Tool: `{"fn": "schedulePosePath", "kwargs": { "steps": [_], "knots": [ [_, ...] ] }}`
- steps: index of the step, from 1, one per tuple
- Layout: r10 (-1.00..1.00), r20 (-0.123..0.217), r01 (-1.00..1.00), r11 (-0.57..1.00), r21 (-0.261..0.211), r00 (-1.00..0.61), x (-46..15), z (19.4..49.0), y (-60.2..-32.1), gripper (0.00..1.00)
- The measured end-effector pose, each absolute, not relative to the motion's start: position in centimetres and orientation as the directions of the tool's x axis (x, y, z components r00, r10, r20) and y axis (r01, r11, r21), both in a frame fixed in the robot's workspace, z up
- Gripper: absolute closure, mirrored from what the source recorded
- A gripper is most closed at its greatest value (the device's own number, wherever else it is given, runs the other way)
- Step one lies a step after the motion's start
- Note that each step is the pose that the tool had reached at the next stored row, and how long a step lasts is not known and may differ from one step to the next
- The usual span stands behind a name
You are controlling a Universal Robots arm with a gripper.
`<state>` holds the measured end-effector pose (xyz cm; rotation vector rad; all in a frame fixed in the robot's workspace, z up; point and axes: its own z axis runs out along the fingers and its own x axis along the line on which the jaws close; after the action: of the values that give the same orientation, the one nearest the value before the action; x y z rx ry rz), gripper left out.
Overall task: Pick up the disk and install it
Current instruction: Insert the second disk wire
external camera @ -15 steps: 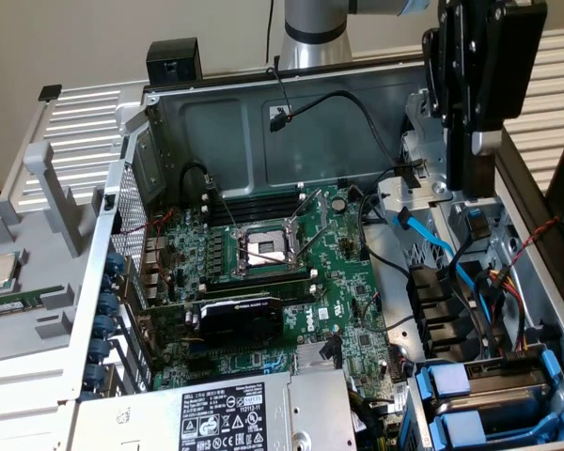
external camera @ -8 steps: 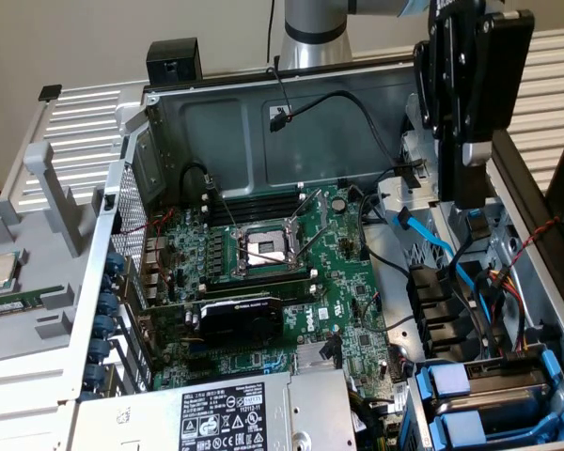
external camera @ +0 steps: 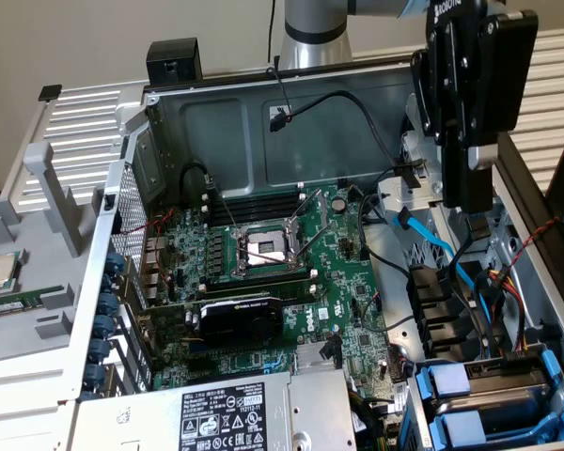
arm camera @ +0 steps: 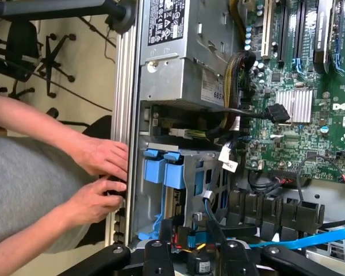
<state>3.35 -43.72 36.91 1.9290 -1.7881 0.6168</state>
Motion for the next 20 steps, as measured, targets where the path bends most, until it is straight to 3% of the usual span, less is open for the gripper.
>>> {"fn": "schedulePosePath", "kwargs": {
  "steps": [20],
  "knots": [
    [-0.782, 0.615, -0.994, -0.106, 0.022, 0.097, 2.62, 35.87, -43.67, 0.63]
  ]
}}
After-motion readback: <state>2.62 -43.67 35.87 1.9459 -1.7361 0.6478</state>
